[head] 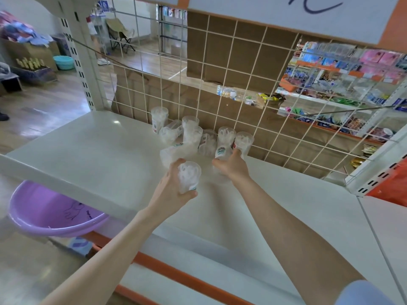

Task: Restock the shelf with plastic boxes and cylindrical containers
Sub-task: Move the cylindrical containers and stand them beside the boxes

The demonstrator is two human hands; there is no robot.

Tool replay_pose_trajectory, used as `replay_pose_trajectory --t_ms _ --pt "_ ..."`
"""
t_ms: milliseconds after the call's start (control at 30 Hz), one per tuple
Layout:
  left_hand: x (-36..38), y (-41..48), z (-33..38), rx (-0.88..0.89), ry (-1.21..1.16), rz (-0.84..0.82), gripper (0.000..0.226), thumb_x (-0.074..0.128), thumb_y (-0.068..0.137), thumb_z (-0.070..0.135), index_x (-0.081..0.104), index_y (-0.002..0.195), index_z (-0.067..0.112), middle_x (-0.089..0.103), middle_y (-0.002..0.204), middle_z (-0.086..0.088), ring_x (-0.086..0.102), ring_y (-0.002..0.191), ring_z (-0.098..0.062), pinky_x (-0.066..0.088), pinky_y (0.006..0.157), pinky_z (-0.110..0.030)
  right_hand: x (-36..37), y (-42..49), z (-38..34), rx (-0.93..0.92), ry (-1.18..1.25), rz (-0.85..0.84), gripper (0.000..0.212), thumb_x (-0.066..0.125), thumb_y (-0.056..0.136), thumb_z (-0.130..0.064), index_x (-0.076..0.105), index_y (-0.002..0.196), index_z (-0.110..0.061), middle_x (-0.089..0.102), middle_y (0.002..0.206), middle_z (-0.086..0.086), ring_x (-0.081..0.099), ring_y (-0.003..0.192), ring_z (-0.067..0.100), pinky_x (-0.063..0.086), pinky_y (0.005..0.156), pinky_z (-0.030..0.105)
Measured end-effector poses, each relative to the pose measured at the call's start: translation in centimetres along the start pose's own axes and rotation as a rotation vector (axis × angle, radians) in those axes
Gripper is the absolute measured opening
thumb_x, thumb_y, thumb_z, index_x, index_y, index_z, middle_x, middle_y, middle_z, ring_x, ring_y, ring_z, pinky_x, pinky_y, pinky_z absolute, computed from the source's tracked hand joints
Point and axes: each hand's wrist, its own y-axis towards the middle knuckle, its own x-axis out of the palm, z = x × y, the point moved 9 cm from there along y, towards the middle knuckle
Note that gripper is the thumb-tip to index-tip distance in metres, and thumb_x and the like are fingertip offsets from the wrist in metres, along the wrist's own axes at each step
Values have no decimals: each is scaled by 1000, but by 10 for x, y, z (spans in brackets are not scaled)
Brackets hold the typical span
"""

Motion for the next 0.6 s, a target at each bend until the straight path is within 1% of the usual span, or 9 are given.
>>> replay_pose_trajectory --t_ms 100,167,233,300,367,400,467,533,600 --pt "2 1 0 -21 30 -18 81 75 73 16 25 136 22 47 126 -7 47 114 -28 28 76 -22 -7 -3 10 18 157 -3 70 65 78 -31 32 137 -16 51 128 6 53 112 27 43 81 31" --pt "1 0 1 -27 37 -36 86 77 70 19 23 138 23 45 132 -9 44 119 -29 30 83 -25 -11 -6 14 50 326 -29 54 66 77 -26 44 126 -16 57 110 2 57 95 22 44 70 29" --pt "-2 -3 6 -9 52 -40 94 78 66 28 20 140 25 38 138 -5 36 126 -26 30 93 -30 -14 -11 15 76 467 -83 40 64 79 -21 51 117 -18 56 93 -1 55 79 16 44 63 27" --pt "-9 -5 21 44 59 -22 99 74 61 46 21 141 24 34 139 1 29 129 -20 25 97 -29 -19 -18 11 63 585 -142 34 62 80 -17 53 112 -18 58 98 3 54 78 15 44 61 26" --pt "-18 -5 39 95 38 15 100 57 55 61 25 140 20 35 134 5 28 127 -15 22 98 -27 -27 -27 1 -6 675 -194 29 58 82 -10 54 109 -17 59 106 9 55 82 18 45 62 27" --pt "-22 -3 48 119 26 36 99 52 55 62 27 140 18 35 130 7 28 125 -14 22 97 -26 -31 -32 -5 -47 711 -215 27 56 82 -6 55 107 -18 59 106 10 55 83 18 45 62 27" --pt "-28 0 63 161 13 66 93 57 60 58 30 138 17 35 127 8 30 123 -13 22 96 -25 -41 -42 -17 -112 780 -258 27 53 83 -1 56 100 -21 60 99 7 55 79 17 44 62 26" --pt "-30 4 75 186 14 79 86 63 64 47 32 138 17 38 130 2 34 123 -16 24 96 -26 -48 -54 -27 -167 818 -314 26 54 82 -1 56 96 -23 61 91 4 55 76 17 44 60 26" --pt "-30 8 84 200 9 64 85 63 64 42 32 139 17 40 133 -2 38 122 -16 27 95 -26 -53 -66 -36 -230 800 -367 27 59 75 -5 56 94 -23 62 87 1 57 76 15 45 59 25"
